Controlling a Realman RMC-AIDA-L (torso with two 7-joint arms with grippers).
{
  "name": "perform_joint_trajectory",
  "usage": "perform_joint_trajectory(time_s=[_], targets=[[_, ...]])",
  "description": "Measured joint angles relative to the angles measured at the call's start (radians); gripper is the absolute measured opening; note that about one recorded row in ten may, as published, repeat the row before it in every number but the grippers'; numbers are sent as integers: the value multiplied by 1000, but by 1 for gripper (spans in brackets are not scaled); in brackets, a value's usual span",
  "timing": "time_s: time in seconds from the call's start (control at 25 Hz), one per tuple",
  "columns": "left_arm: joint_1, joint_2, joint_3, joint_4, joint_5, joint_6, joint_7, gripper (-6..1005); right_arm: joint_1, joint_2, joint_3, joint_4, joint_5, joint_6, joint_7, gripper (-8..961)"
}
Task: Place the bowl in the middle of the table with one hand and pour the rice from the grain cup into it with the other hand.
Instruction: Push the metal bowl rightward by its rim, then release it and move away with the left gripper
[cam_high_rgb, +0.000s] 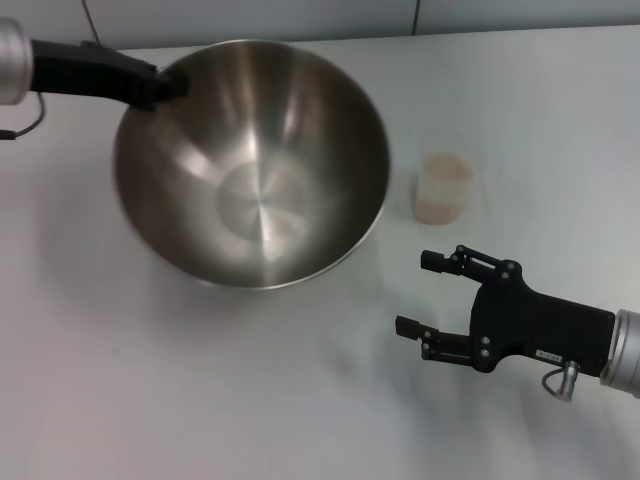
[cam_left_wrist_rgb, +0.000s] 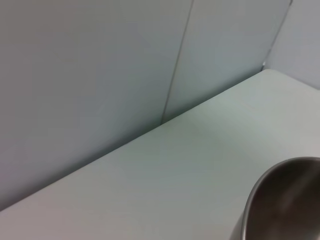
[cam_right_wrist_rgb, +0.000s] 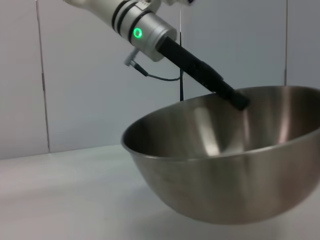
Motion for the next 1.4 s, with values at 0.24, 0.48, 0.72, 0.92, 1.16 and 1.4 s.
perform_joint_trajectory(time_s=[0.24, 0.48, 0.72, 0.92, 1.16, 1.4], targets=[[-42, -1, 73, -88, -31, -85, 9, 40, 3, 0, 1, 0, 0, 0, 0, 819], [-59, -3, 95, -110, -34, -108, 12, 40, 7, 0, 3, 0, 0, 0, -1, 819], [-58, -2, 94, -110, -36, -108, 11, 39, 7, 0, 3, 0, 0, 0, -1, 819], [-57, 0, 97, -133, -37, -128, 13, 39, 7, 0, 3, 0, 0, 0, -1, 818], [-61, 4, 98, -186, -31, -178, 26, 39, 7, 0, 0, 0, 0, 0, 0, 819], [-60, 4, 98, -229, -30, -216, 40, 38, 7, 0, -2, 0, 0, 0, -1, 818]])
